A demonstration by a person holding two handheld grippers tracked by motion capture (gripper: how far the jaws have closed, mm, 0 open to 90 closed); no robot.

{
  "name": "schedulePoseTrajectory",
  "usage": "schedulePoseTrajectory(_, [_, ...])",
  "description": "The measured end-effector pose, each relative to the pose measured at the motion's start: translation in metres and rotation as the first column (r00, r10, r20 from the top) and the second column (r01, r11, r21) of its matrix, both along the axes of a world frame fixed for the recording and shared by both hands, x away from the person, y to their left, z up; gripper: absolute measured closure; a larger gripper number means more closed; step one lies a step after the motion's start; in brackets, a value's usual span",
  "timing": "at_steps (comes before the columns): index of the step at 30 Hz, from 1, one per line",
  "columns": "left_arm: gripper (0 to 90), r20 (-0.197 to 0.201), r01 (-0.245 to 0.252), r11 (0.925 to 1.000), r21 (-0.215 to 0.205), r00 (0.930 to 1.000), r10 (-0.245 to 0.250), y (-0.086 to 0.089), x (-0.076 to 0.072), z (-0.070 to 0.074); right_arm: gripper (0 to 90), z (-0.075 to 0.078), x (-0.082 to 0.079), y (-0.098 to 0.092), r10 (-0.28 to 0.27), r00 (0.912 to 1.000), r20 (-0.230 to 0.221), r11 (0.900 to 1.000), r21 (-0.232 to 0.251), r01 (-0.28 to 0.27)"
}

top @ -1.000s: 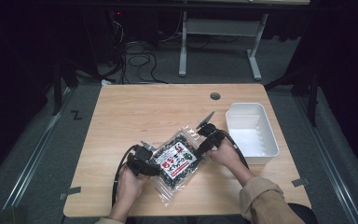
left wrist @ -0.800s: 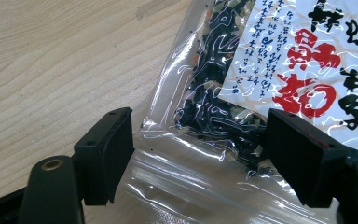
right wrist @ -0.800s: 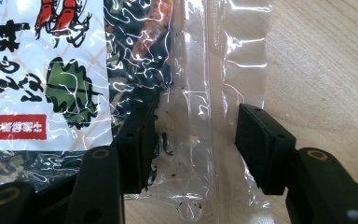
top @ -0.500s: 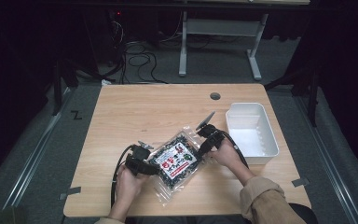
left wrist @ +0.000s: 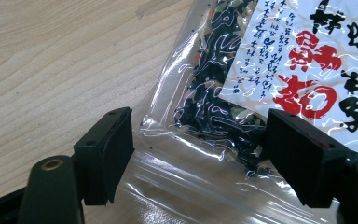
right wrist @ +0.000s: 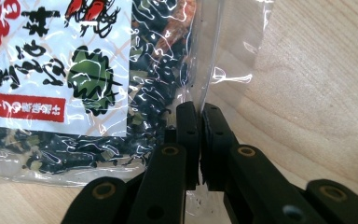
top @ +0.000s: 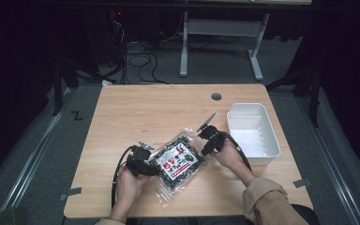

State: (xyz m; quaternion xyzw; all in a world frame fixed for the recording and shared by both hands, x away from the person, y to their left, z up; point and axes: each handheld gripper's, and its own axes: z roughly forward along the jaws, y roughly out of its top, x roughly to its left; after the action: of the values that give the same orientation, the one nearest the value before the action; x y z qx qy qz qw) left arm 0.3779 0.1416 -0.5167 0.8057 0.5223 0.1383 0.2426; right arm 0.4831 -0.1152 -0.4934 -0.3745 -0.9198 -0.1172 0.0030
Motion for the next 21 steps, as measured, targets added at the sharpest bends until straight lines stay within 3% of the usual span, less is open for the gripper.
schedulePoseTrajectory(4, [25.0, 0.009, 0.001, 1.0, -0.006, 1.0, -0.001, 0.0, -0.001, -0.001, 89.6, 0.002, -0.001, 0.001, 0.003, 1.0, 0.001, 1.0, 0.002, -0.003])
schedulePoseTrajectory(9, [25.3, 0.011, 0.003, 0.999, -0.044, 0.9999, -0.003, 0.004, -0.001, -0.003, 89.9, 0.01, -0.002, -0.001, 0.01, 1.0, 0.002, 1.0, 0.023, -0.01])
schedulePoseTrajectory(10, [25.6, 0.01, 0.002, 0.9989, -0.047, 0.9999, -0.001, 0.005, -0.001, -0.002, 90.0, 0.011, -0.001, -0.002, 0.035, 0.9993, 0.014, 0.999, 0.028, -0.035])
schedulePoseTrajectory(11, [25.8, 0.007, 0.0, 0.9987, -0.052, 1.0, 0.001, 0.005, -0.001, -0.002, 90.0, 0.015, -0.004, -0.001, -0.002, 0.9999, -0.01, 1.0, 0.024, 0.002])
schedulePoseTrajectory(14, [26.0, 0.001, -0.004, 0.9981, -0.061, 1.0, 0.004, 0.006, -0.002, -0.003, 90.0, 0.022, -0.003, -0.002, 0.047, 0.9986, 0.026, 0.999, 0.02, -0.047])
schedulePoseTrajectory(15, [26.0, 0.0, -0.007, 0.9976, -0.069, 1.0, 0.007, 0.006, -0.002, -0.003, 90.0, 0.026, -0.005, -0.001, 0.023, 0.9996, 0.017, 1.0, 0.014, -0.024])
schedulePoseTrajectory(17, [26.0, -0.004, -0.015, 0.9969, -0.077, 0.9999, 0.014, 0.007, -0.002, -0.003, 90.0, 0.033, -0.004, -0.003, 0.055, 0.9975, 0.044, 0.998, 0.018, -0.056])
schedulePoseTrajectory(21, [25.9, -0.003, -0.019, 0.9955, -0.093, 0.9998, 0.019, 0.009, -0.002, -0.002, 90.0, 0.047, -0.006, -0.009, 0.061, 0.9946, 0.084, 0.998, 0.009, -0.062])
